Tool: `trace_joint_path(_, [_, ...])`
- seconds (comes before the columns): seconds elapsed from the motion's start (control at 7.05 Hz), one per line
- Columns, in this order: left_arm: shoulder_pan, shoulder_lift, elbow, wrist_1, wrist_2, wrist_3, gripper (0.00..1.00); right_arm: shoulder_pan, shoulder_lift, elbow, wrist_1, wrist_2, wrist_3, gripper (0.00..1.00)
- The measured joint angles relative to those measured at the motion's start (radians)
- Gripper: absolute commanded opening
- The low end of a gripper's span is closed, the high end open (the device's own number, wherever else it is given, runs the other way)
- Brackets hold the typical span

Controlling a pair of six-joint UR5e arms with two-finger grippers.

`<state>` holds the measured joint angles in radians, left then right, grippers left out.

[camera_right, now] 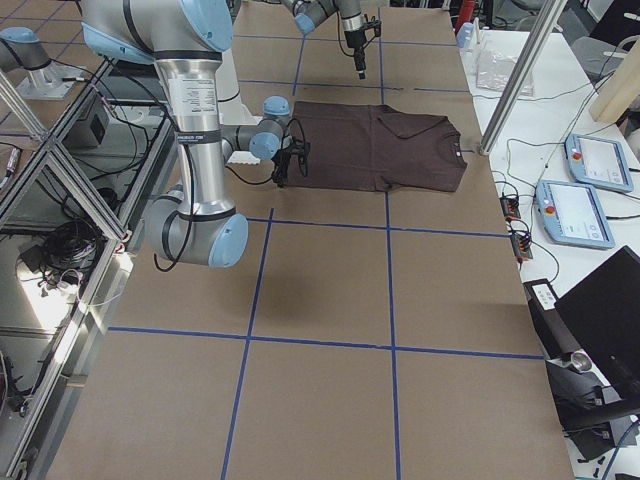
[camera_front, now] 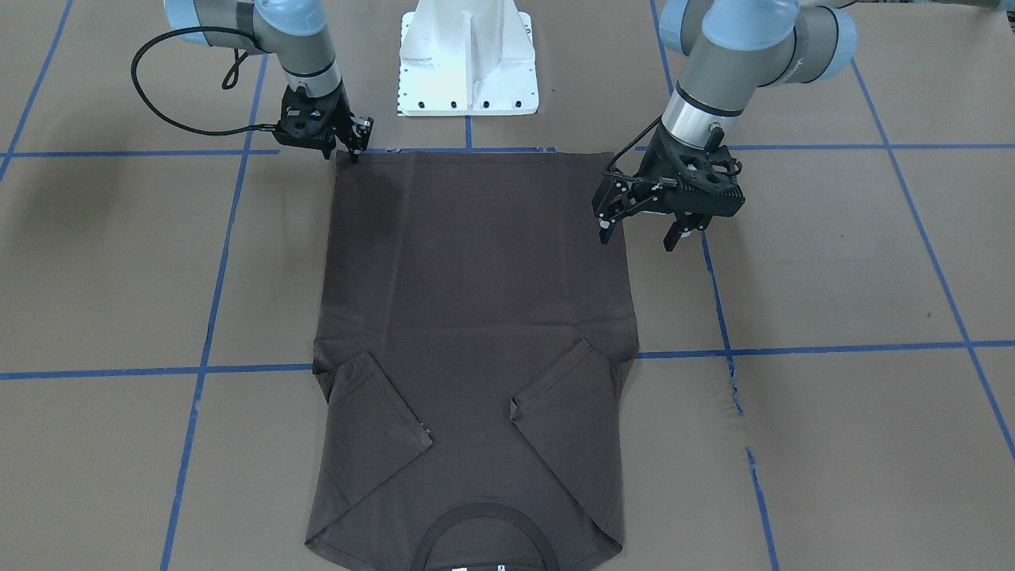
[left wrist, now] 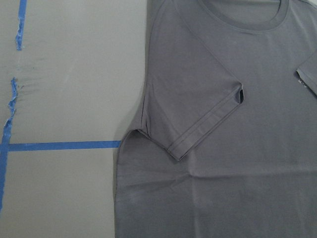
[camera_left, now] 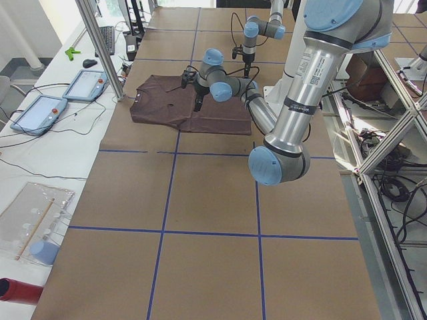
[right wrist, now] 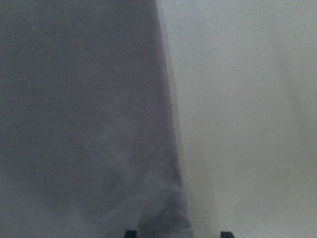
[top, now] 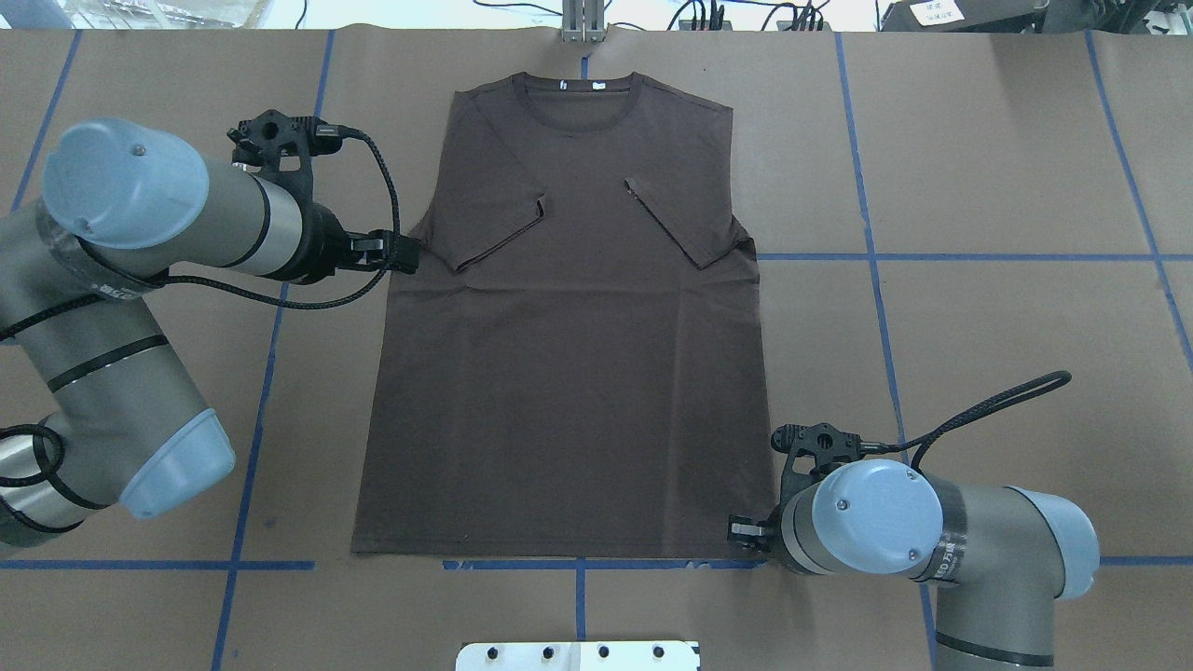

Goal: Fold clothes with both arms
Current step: 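Move the right gripper to the hem corner nearest the robot, then grasp both hem corners nearest the robot with both grippers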

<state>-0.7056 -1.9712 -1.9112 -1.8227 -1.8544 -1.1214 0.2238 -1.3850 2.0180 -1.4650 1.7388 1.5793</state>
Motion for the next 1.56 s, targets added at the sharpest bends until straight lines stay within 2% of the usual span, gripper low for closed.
trace_joint_path(0.71, [0.001,0.002,0.008,-0.002,0.002,-0.003,1.00,0.005,0.001,0.018,0.002,0.008,0.002,0.00])
trace_joint_path(0.99, [0.014,0.037,-0.002,-0.004,-0.004,-0.062,1.00,0.015,0.001,0.047,0.002,0.007,0.004,0.00])
trace_joint_path(1.28, [0.120,0.111,-0.049,-0.001,0.029,-0.246,1.00,0.028,0.000,0.088,0.002,0.010,0.003,0.00])
trace_joint_path(1.56, [0.276,0.199,-0.114,0.000,0.126,-0.498,0.99,0.042,0.000,0.113,0.002,0.013,-0.003,0.00])
